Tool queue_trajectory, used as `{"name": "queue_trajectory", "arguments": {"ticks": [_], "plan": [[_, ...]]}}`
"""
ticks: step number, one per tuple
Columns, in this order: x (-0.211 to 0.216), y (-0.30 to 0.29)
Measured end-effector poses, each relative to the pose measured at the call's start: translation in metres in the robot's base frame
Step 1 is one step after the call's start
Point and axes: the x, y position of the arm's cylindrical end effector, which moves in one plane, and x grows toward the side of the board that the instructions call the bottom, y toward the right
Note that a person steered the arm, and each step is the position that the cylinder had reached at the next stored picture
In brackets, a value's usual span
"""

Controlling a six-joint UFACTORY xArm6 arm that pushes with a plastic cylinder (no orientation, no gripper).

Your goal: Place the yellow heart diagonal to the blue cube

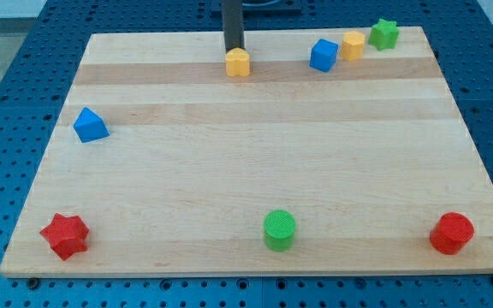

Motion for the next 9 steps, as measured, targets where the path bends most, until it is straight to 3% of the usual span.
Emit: {"name": "queue_trajectory", "arguments": {"ticks": [1, 3, 4, 8, 9], "plan": [[0.013, 0.011], [-0.017, -0.082], [0.013, -0.087], [0.033, 0.03], [0.031, 0.031]]}}
